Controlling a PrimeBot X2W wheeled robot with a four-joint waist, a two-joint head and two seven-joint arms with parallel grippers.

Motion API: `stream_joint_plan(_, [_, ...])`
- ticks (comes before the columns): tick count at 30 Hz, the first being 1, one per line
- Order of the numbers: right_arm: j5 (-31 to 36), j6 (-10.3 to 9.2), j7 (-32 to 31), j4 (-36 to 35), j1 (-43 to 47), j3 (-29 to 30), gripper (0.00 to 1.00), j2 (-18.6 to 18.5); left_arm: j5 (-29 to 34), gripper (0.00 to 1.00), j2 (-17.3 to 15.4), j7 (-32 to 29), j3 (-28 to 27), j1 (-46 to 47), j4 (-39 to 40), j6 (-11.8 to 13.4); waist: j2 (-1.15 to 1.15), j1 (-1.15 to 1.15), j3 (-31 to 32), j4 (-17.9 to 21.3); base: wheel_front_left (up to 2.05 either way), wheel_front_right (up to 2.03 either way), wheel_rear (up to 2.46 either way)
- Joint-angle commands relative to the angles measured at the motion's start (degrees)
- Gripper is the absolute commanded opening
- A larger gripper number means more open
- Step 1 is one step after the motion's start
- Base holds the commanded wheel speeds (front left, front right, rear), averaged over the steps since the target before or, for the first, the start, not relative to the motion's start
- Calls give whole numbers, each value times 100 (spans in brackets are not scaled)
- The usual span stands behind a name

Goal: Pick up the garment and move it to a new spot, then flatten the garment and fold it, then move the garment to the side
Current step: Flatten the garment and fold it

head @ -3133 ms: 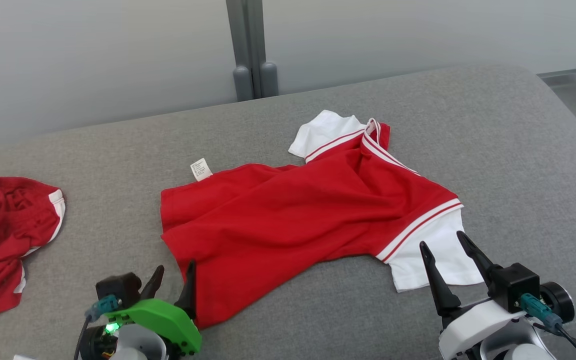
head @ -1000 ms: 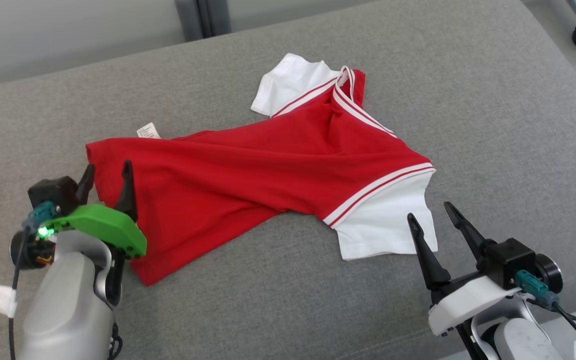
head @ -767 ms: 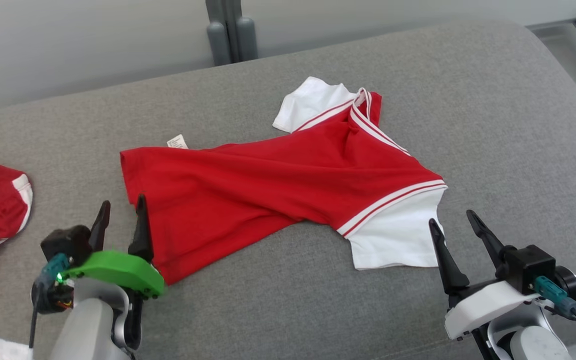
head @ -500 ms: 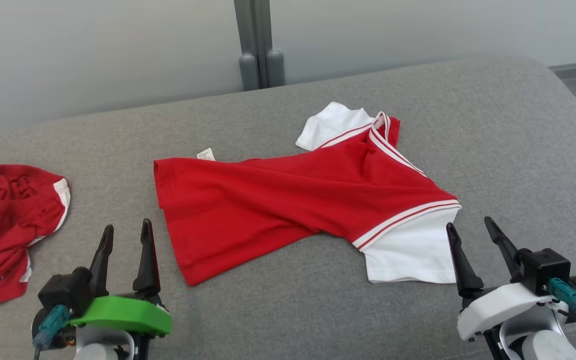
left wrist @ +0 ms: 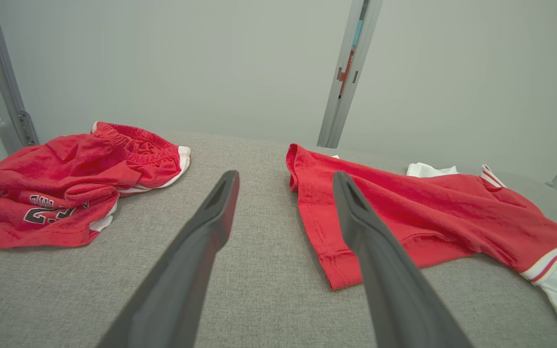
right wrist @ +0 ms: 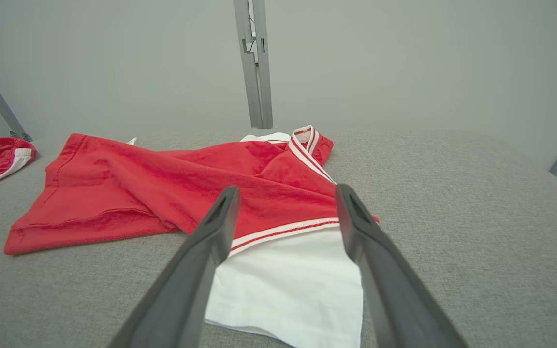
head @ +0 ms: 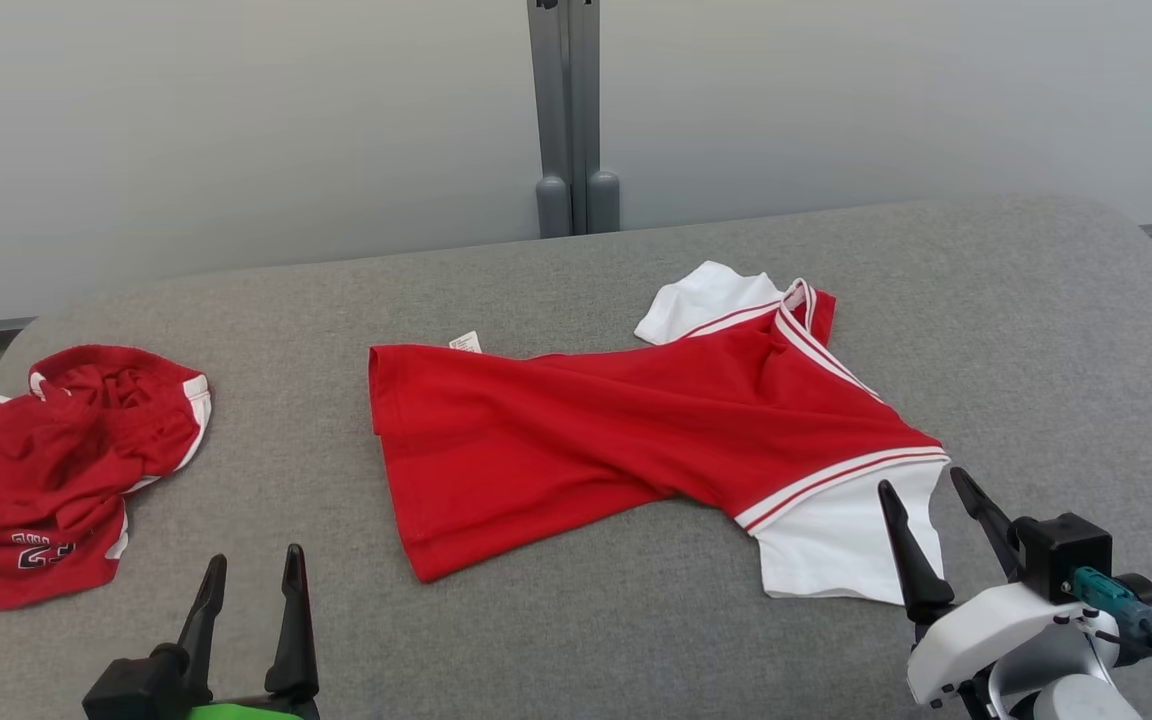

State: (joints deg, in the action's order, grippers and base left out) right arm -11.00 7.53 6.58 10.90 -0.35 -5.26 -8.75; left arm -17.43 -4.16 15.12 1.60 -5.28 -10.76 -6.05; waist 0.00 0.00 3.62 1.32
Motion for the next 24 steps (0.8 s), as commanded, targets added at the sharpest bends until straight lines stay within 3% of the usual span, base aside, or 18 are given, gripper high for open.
stream_joint_plan(1, [-45, -8, 13, 25, -47, -17, 100, -34, 43, 100, -8, 3, -53, -90, -1, -14, 0, 0, 36, -34, 0, 0, 0])
stream_joint_plan(24, [-163, -8, -134, -75, -19, -10, 100, -99, -8, 100, 2, 4, -42, 104, -342, -85, 0, 0, -20, -33, 0, 0, 0])
